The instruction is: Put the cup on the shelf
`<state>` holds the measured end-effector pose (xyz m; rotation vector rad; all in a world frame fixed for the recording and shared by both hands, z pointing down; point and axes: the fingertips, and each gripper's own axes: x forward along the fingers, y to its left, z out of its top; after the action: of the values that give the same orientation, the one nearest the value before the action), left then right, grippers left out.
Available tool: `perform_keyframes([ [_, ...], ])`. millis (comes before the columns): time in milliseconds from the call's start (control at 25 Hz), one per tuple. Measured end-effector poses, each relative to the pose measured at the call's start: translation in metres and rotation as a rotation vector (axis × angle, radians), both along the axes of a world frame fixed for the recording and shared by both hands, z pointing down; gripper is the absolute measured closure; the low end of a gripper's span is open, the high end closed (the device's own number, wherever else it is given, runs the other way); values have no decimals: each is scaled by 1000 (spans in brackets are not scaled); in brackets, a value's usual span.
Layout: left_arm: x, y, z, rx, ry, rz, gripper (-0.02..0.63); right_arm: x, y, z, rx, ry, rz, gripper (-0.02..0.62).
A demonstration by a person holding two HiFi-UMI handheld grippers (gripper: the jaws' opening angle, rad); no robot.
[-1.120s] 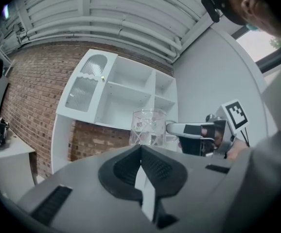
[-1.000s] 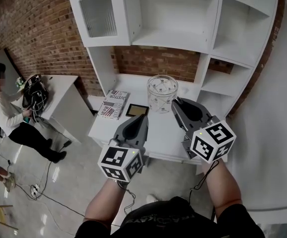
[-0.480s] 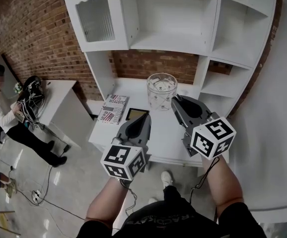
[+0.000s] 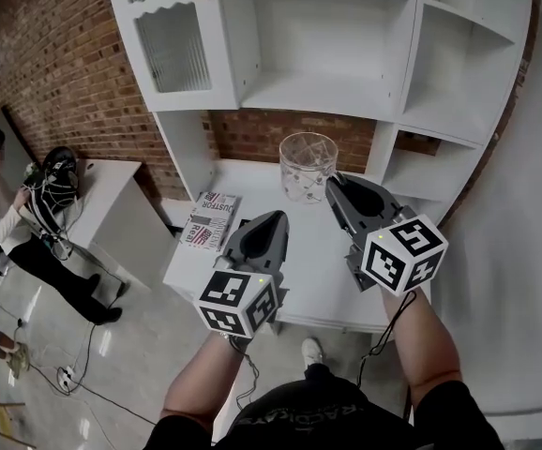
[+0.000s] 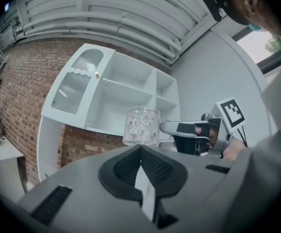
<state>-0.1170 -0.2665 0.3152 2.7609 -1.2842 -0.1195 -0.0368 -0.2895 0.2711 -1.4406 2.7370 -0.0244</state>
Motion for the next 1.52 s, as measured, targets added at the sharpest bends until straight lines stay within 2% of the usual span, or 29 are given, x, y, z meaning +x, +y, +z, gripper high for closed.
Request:
perform_keyframes([
  [920, 49, -156, -20, 45, -16, 5, 600, 45, -186, -38, 27, 16, 45, 560],
  [1520, 59, -221, -22, 35, -12, -6, 600, 64, -273, -25, -55, 37, 149, 560],
])
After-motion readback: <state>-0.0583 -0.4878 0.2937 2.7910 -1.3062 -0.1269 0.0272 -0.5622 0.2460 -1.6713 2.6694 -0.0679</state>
